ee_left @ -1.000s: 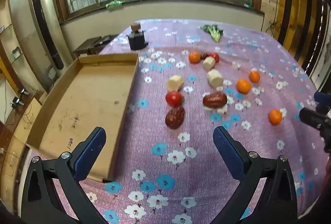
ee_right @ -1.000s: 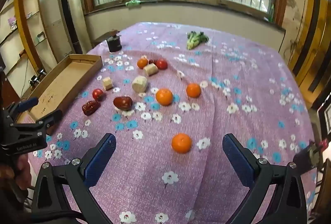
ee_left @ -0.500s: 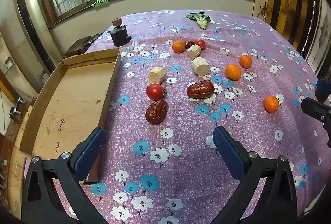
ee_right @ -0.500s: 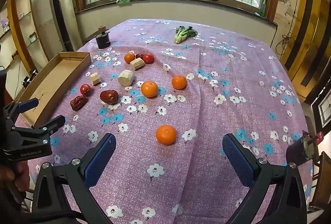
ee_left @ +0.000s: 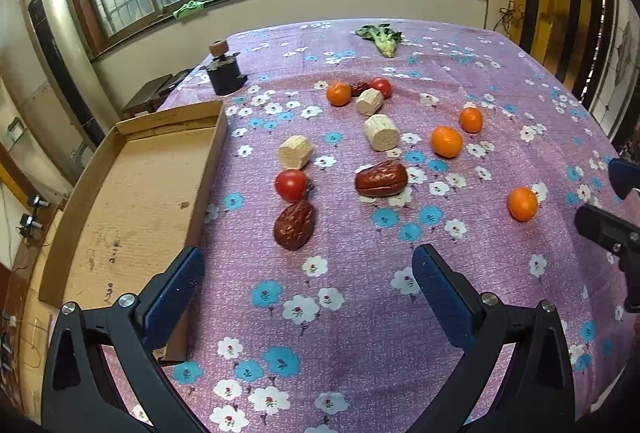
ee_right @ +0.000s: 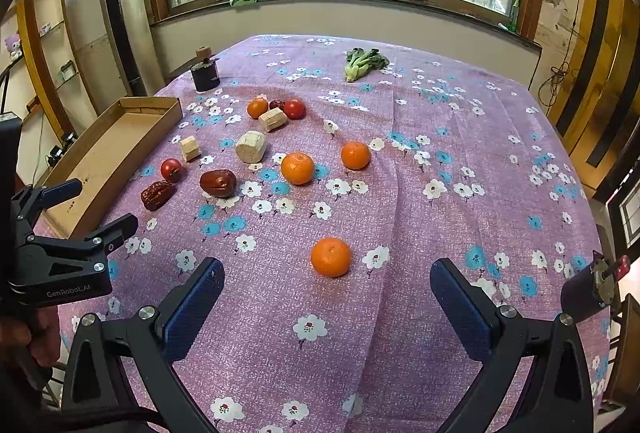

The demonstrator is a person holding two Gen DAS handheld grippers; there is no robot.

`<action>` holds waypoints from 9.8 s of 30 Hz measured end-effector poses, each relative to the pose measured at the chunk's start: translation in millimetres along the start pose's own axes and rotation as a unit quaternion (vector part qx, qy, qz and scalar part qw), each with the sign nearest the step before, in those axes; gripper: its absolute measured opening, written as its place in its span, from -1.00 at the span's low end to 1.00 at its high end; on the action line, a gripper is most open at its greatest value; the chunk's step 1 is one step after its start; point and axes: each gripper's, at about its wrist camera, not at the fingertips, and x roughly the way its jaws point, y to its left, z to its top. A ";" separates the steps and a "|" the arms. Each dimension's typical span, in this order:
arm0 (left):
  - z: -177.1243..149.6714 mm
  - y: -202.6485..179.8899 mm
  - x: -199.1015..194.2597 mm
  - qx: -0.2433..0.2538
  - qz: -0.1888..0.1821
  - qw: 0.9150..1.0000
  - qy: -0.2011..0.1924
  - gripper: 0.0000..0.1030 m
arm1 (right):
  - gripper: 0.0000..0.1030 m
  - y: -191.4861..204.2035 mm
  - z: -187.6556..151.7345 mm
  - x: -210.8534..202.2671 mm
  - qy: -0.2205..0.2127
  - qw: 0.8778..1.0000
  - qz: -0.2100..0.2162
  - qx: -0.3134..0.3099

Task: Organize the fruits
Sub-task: 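Move both grippers toward the fruits on the table, then grasp a red date with the left gripper while the right gripper grasps a mandarin, then carry the red date and mandarin with both grippers over the cardboard tray, then open both grippers to drop the date and mandarin into the tray, then move both grippers back toward the fruits on the table, then grasp a tomato with the left gripper while the right gripper grasps a mandarin, then carry the tomato and mandarin with both grippers over the tray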

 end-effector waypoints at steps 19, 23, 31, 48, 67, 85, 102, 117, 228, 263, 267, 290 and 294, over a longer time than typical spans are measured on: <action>16.0 16.2 67.4 -0.003 -0.082 0.995 0.065 0.12 | 0.67 -3.7 1.1 39.0 0.026 0.999 0.019 0.002; 13.6 15.7 82.4 0.006 -0.064 0.995 0.078 -0.09 | 0.58 -7.6 0.8 55.2 0.037 0.999 0.021 0.005; 8.7 14.3 82.7 0.019 -0.088 0.993 0.070 -0.53 | -0.33 -10.2 -7.0 91.6 0.080 0.996 0.025 0.007; 1.0 28.9 33.6 -0.031 -0.109 0.993 0.042 -0.53 | -0.35 12.9 2.4 38.7 0.028 0.997 0.069 0.003; 5.5 91.3 -17.8 -0.078 -0.050 0.996 -0.016 -0.53 | -0.35 81.0 24.0 3.1 -0.026 0.998 -0.013 -0.062; -3.0 130.9 -17.5 -0.110 -0.026 0.993 -0.018 -0.53 | -0.35 116.5 34.7 -0.3 -0.036 0.995 -0.001 -0.091; -10.4 186.4 -6.7 -0.143 0.005 0.990 -0.008 -0.53 | -0.35 175.0 50.0 22.9 -0.010 0.986 0.127 -0.109; -33.2 227.6 49.1 -0.157 0.019 0.985 0.070 -0.53 | -0.35 314.4 58.3 105.9 0.088 0.942 0.267 -0.184; 42.8 34.9 117.1 -0.016 -0.064 0.996 0.067 -0.33 | -0.03 13.0 69.8 162.7 0.062 0.994 0.068 0.053; 23.1 43.6 23.8 -0.034 -0.063 0.997 0.003 -0.37 | -0.31 64.0 52.0 27.6 -0.043 0.999 -0.009 -0.020; 21.4 47.8 16.8 -0.036 -0.064 0.997 -0.004 -0.37 | -0.31 69.4 51.4 20.9 -0.049 0.998 -0.012 -0.025; 9.2 86.1 1.6 -0.069 -0.055 0.996 -0.019 -0.37 | -0.31 106.1 50.3 4.8 -0.063 0.996 -0.018 -0.062; 6.5 95.2 2.2 -0.077 -0.052 0.995 -0.019 -0.37 | -0.31 113.2 50.7 4.8 -0.063 0.995 -0.017 -0.069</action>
